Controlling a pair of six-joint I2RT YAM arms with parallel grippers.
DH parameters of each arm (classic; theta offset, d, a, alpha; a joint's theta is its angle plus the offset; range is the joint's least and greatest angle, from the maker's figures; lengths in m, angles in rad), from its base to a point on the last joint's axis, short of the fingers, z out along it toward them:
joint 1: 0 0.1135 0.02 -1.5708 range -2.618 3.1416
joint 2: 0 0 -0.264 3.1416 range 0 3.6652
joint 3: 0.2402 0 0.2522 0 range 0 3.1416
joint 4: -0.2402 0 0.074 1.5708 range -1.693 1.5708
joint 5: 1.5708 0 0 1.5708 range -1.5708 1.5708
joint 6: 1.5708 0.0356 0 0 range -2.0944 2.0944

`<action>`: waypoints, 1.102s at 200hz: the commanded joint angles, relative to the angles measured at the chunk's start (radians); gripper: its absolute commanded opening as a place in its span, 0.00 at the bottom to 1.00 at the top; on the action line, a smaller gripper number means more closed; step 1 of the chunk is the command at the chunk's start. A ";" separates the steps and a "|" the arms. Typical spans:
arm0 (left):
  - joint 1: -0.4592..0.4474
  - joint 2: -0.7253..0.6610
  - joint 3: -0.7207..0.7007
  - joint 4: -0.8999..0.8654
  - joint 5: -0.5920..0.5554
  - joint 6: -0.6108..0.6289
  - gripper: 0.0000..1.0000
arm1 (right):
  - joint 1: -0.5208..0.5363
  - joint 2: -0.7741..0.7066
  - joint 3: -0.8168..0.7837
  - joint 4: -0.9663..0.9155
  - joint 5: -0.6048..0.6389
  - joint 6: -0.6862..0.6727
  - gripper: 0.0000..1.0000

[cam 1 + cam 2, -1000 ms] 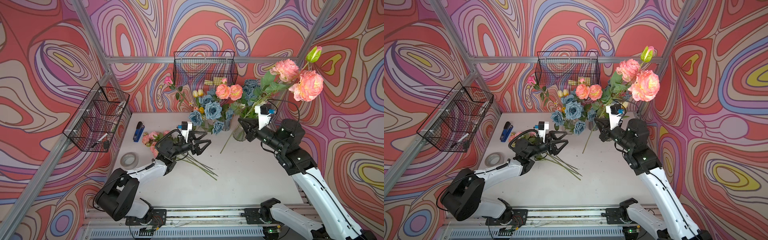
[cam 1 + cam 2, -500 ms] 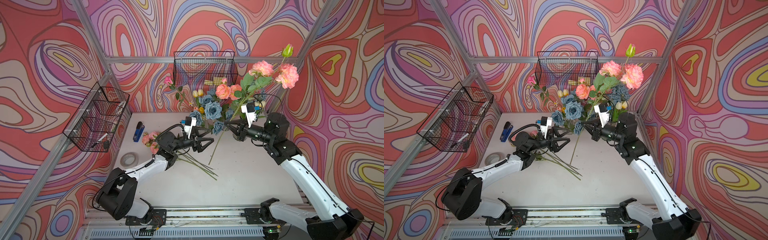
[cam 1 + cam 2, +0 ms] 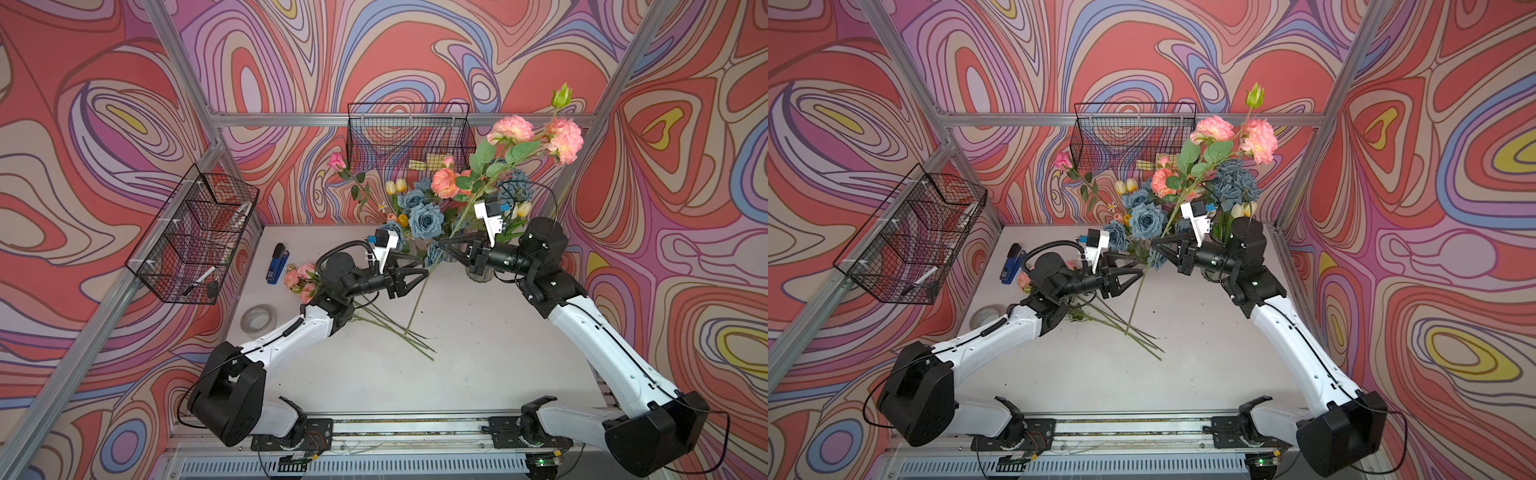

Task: Pick out pink flowers from the vase
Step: Place the flower at the center of the board.

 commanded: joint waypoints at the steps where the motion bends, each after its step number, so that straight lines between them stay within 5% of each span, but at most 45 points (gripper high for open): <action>1: -0.002 0.005 0.059 -0.024 0.021 0.021 0.47 | -0.001 0.018 -0.010 0.071 -0.030 0.036 0.00; 72: -0.037 0.041 0.152 -0.150 0.010 0.095 0.39 | 0.001 0.026 -0.028 0.118 -0.030 0.050 0.00; 220: -0.079 0.066 0.202 -0.212 -0.025 0.136 0.03 | 0.001 0.030 -0.031 0.104 -0.001 0.019 0.00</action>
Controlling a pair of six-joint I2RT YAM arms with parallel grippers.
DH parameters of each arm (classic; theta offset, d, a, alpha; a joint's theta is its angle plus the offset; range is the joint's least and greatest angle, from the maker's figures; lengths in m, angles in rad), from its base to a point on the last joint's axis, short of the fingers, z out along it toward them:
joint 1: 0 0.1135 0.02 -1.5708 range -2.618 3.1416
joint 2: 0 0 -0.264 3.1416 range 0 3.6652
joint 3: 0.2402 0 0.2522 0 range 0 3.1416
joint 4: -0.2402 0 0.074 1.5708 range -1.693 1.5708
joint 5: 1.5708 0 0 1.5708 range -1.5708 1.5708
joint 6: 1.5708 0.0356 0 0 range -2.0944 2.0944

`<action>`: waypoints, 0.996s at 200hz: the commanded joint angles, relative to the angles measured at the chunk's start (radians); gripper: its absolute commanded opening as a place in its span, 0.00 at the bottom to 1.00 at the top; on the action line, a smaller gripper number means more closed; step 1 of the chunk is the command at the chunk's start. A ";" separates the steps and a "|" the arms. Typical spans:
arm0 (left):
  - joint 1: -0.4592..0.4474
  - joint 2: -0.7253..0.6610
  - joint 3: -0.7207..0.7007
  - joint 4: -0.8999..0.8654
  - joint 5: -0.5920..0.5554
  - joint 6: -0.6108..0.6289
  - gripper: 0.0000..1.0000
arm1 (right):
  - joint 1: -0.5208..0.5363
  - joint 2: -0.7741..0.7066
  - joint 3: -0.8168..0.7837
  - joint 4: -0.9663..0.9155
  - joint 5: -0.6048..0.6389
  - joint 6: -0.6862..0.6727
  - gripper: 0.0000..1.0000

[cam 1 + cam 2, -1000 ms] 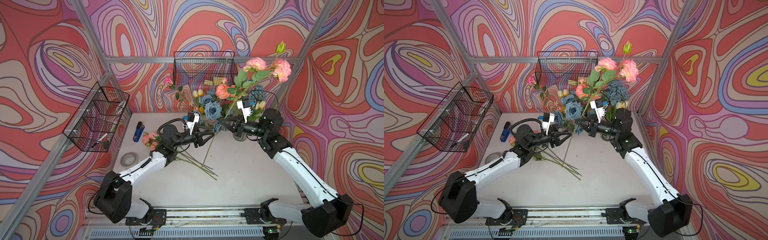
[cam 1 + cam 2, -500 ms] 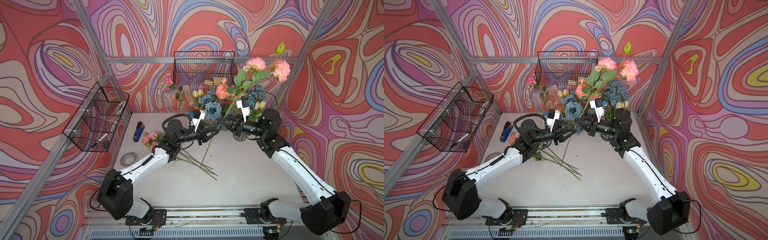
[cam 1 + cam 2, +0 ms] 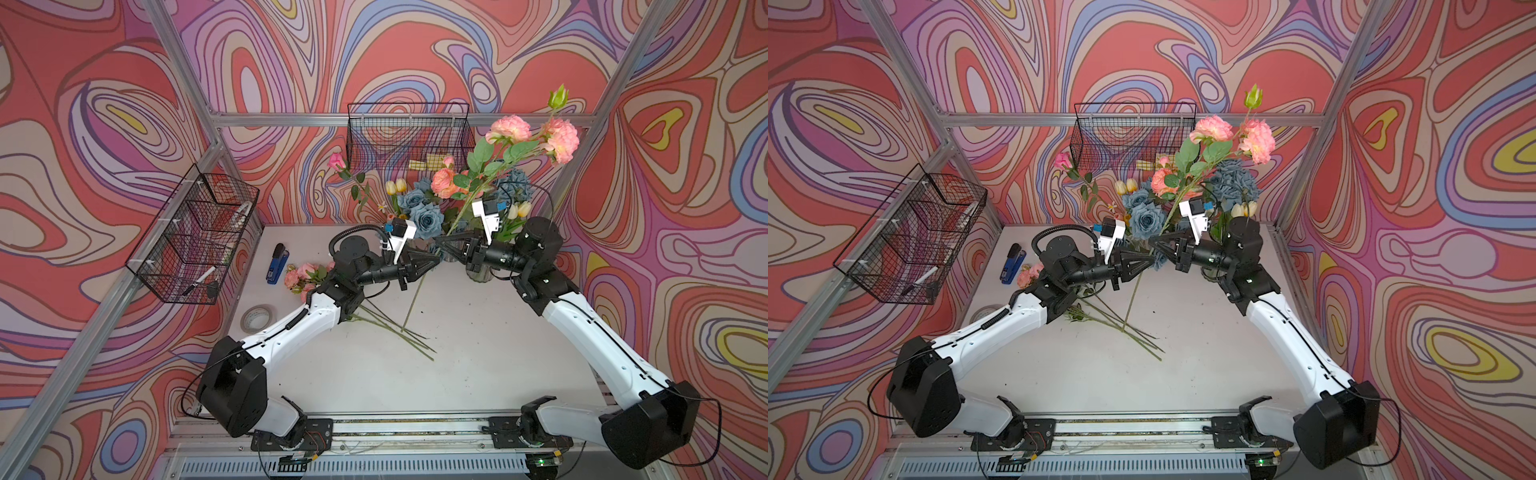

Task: Pick out pink flowers from the vase
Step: Place the flower at the center of the board.

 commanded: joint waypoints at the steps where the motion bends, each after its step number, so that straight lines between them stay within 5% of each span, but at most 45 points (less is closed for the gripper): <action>1: -0.013 0.010 0.016 -0.003 -0.022 0.021 0.03 | 0.001 0.000 -0.014 0.016 0.010 -0.015 0.00; 22: -0.016 0.005 0.000 0.004 -0.054 0.005 0.00 | 0.002 -0.005 -0.017 0.009 0.023 -0.024 0.00; 55: -0.015 -0.026 -0.050 0.032 -0.155 -0.021 0.00 | 0.003 -0.012 -0.022 -0.027 0.046 -0.053 0.25; 120: -0.015 -0.120 -0.127 0.108 -0.288 -0.053 0.00 | 0.001 -0.055 -0.065 -0.044 0.083 -0.085 0.48; 158: -0.016 -0.171 -0.147 0.125 -0.309 -0.053 0.00 | 0.002 -0.085 -0.096 -0.074 0.109 -0.109 0.51; 199: -0.016 -0.236 -0.200 0.129 -0.471 -0.041 0.00 | 0.002 -0.114 -0.121 -0.092 0.154 -0.130 0.52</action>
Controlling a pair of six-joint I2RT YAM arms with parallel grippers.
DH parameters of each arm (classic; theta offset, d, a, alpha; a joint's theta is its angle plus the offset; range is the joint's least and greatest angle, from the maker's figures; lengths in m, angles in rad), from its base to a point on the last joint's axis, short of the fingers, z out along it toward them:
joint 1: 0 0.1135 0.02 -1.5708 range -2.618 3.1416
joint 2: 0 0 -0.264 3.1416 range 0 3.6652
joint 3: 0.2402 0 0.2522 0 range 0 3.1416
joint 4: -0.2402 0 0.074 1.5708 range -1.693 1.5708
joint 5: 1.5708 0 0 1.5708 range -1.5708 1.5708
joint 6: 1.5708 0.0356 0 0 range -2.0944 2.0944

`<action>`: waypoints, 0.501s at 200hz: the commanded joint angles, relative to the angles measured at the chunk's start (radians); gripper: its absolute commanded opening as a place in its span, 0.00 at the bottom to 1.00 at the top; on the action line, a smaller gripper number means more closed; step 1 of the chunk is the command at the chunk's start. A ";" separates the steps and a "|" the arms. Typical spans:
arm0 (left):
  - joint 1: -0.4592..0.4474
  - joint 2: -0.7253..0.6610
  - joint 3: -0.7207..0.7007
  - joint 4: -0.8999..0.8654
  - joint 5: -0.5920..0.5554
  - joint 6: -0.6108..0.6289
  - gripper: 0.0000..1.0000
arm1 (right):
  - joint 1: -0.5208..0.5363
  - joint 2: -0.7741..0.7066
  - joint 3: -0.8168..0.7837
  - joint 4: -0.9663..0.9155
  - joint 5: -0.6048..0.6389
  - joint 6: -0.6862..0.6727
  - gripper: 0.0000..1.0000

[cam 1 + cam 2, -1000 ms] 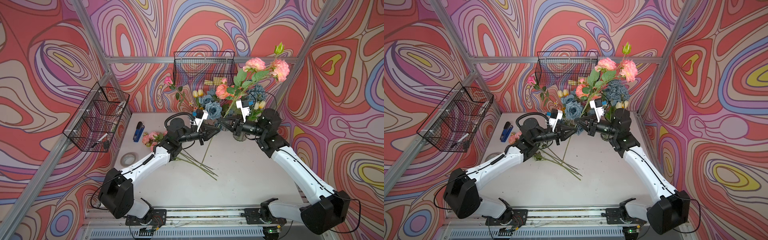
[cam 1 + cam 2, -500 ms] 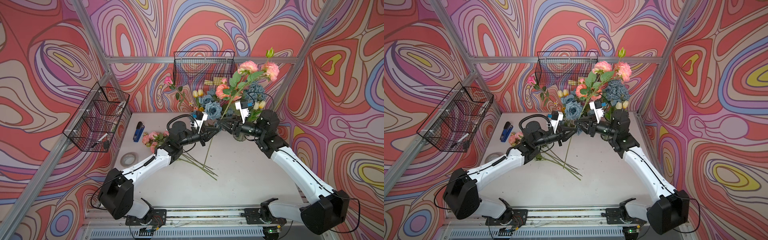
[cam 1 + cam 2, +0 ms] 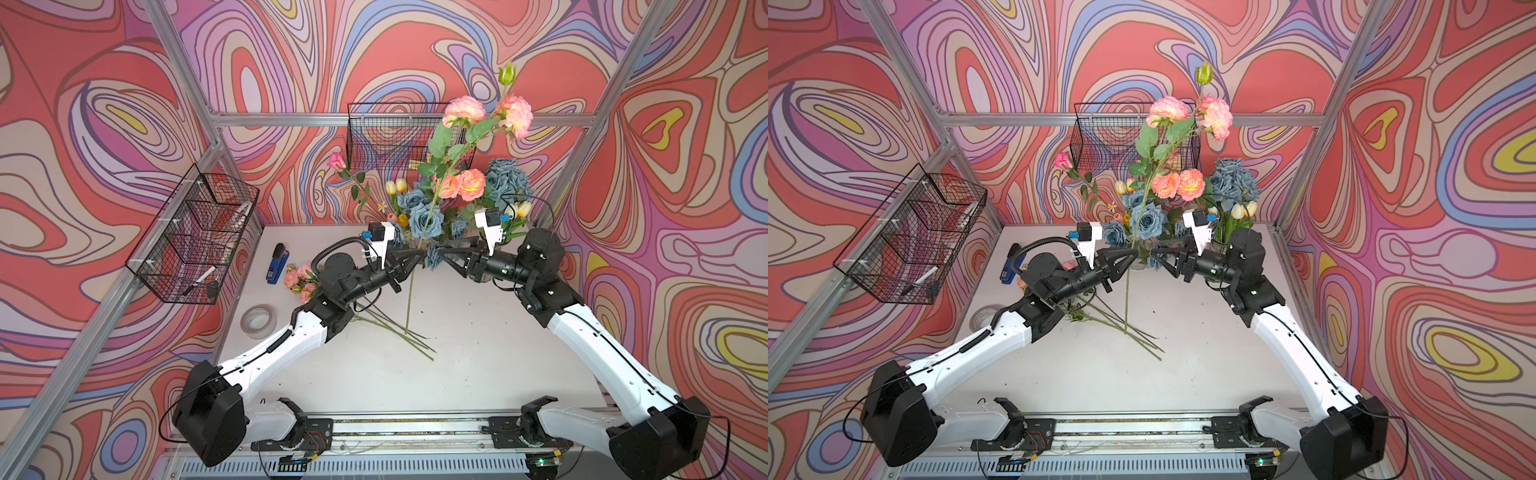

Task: Pick out pink flowers from the vase
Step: Place the flower at the center of the board.

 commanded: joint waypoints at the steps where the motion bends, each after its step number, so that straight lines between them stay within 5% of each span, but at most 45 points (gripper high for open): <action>1: -0.001 -0.048 -0.025 0.046 -0.129 0.006 0.00 | 0.002 -0.023 -0.017 -0.023 0.041 -0.028 0.52; 84: 0.000 -0.145 -0.095 -0.138 -0.684 -0.110 0.00 | 0.002 -0.022 -0.044 -0.062 0.127 -0.060 0.54; 100: -0.001 -0.146 -0.094 -0.216 -0.789 -0.152 0.00 | 0.002 -0.025 -0.049 -0.083 0.166 -0.067 0.73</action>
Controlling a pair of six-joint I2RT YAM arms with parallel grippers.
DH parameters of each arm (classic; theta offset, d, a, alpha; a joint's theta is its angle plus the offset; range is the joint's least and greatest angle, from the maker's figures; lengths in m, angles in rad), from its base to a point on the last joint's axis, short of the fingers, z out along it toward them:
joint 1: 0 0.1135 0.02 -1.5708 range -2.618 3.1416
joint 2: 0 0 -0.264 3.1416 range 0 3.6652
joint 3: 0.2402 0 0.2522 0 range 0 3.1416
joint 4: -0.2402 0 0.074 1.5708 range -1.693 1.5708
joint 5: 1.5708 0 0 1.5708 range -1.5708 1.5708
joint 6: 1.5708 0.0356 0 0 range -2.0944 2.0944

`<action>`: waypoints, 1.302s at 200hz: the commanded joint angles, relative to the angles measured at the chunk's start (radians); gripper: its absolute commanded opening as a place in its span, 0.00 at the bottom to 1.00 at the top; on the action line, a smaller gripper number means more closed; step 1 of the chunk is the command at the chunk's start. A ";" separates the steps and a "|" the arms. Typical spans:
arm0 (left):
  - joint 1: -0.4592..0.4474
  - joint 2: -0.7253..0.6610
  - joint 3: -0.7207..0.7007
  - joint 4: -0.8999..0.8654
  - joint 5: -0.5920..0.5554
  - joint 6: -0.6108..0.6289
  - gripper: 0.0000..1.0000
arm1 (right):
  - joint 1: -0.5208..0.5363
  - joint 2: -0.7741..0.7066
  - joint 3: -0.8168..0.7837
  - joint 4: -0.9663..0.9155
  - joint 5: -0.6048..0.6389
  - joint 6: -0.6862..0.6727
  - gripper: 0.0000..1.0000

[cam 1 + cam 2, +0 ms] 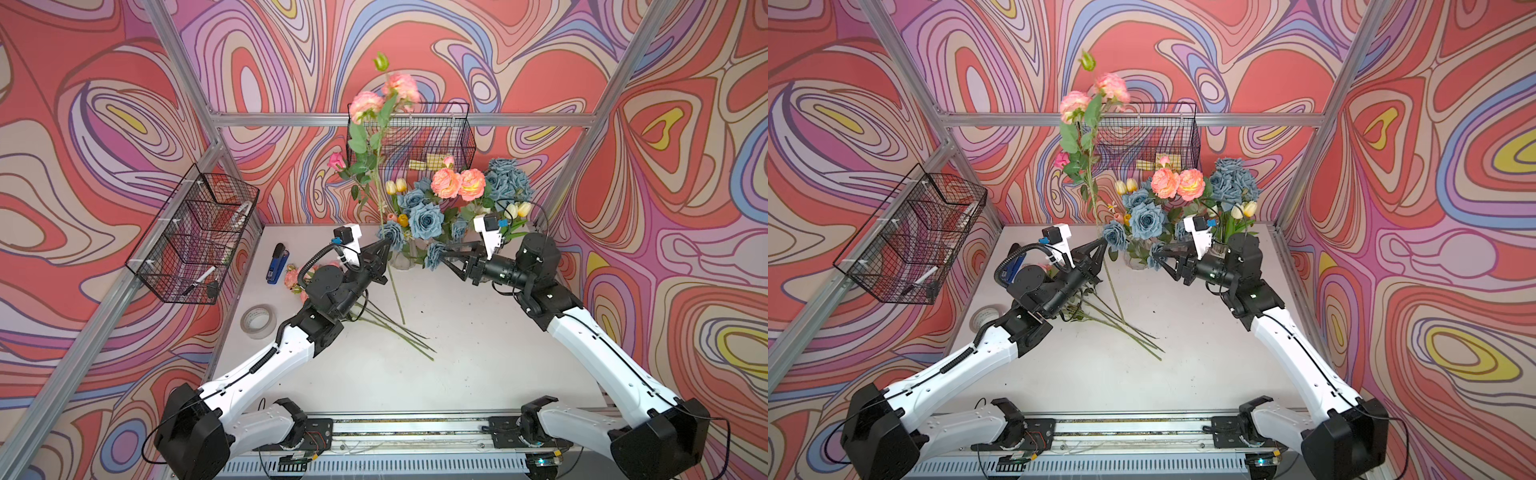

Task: Pick out pink flowers from the vase
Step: Place the flower at the center of the board.

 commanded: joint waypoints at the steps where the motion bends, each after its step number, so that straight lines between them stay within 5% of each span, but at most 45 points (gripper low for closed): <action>1: -0.001 -0.022 -0.002 -0.117 -0.237 -0.082 0.00 | 0.002 -0.017 -0.015 -0.041 0.074 -0.026 0.74; 12: -0.001 -0.019 -0.001 -0.163 -0.280 -0.110 0.00 | 0.002 -0.021 -0.024 -0.048 0.100 -0.028 0.84; 32: -0.002 -0.016 -0.011 -0.213 -0.332 -0.157 0.00 | 0.004 -0.032 -0.051 -0.043 0.126 -0.029 0.87; 203: -0.042 0.020 -0.045 -0.565 -0.619 -0.549 0.00 | 0.007 -0.087 -0.195 -0.019 0.223 -0.005 0.86; 260: -0.054 0.157 0.150 -1.038 -0.723 -0.825 0.00 | 0.007 -0.081 -0.196 -0.038 0.282 -0.009 0.85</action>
